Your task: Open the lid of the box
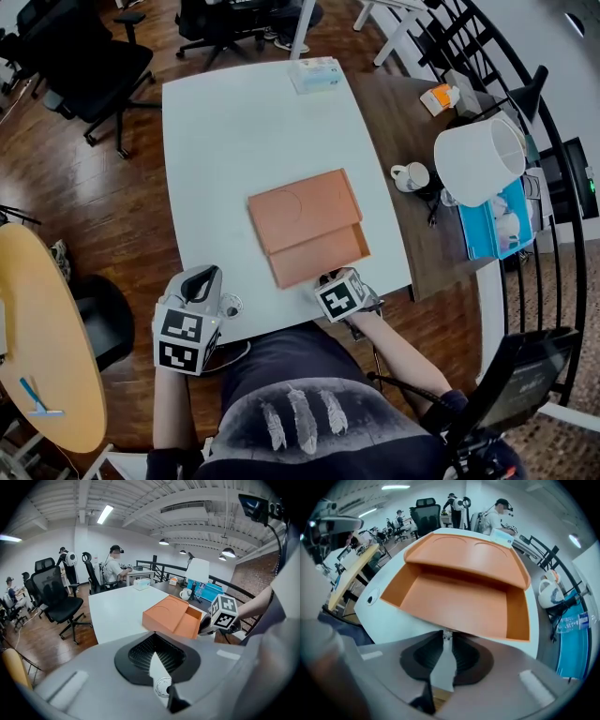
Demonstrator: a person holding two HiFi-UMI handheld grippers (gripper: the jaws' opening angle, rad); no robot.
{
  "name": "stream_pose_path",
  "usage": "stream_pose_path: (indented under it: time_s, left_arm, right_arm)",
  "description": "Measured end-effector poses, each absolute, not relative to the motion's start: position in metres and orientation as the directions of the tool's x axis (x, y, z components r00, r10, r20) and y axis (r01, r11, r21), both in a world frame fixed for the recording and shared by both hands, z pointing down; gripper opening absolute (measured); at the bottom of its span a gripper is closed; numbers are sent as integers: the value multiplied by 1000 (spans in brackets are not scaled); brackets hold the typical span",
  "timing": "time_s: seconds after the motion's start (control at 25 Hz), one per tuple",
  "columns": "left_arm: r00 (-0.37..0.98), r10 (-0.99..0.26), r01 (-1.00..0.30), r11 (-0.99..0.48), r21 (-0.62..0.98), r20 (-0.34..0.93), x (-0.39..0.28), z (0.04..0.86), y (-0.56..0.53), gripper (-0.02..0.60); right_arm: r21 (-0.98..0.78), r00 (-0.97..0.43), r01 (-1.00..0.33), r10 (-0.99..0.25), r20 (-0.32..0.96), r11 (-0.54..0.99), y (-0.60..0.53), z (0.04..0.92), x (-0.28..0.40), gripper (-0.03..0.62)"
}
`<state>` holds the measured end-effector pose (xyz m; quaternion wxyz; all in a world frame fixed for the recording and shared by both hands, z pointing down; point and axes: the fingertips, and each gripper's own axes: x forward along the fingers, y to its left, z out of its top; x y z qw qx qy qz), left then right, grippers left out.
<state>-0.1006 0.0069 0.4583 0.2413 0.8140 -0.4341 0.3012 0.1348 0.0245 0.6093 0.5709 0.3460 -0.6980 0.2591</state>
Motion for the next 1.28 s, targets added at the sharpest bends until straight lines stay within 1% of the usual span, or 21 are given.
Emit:
stream_pose_path:
  time_s: [0.16, 0.36, 0.52, 0.6, 0.76, 0.84, 0.96, 1.08, 1.2, 1.28]
  left_arm:
    - [439, -574, -853, -508, 120, 691, -98, 454, 3, 17]
    - [438, -576, -856, -501, 125, 691, -101, 455, 3, 17]
    - [438, -560, -861, -487, 148, 703, -100, 463, 5, 17]
    - [456, -544, -852, -496, 168, 704, -91, 467, 5, 17]
    - [495, -513, -821, -540, 185, 702, -67, 472, 3, 17]
    - [510, -506, -808, -559, 186, 696, -59, 470, 0, 17]
    - [514, -506, -801, -571, 177, 693, -56, 468, -3, 17]
    - [514, -510, -799, -577, 169, 690, -58, 466, -7, 17]
    - [528, -518, -797, -575, 182, 673, -60, 460, -8, 17]
    - [527, -524, -800, -572, 182, 669, -60, 458, -7, 17]
  right_arm:
    - [22, -147, -775, -214, 966, 632, 16, 578, 134, 63]
    - [14, -101, -759, -139, 985, 651, 34, 598, 147, 63]
    - [18, -78, -761, -119, 990, 648, 40, 605, 150, 63]
    - [6, -76, -790, -108, 991, 613, 47, 610, 151, 63]
    - [-71, -119, -848, -59, 991, 526, 64, 612, 150, 63]
    - [-68, -128, -840, -75, 989, 538, 64, 609, 151, 63]
    - [-84, -128, -839, -45, 991, 537, 73, 613, 155, 63]
    - [-80, -158, -800, -81, 984, 595, 64, 617, 149, 63]
    - [-90, -131, -788, -22, 991, 609, 59, 609, 151, 63]
    - [-92, -96, -809, 23, 995, 581, 66, 609, 157, 63]
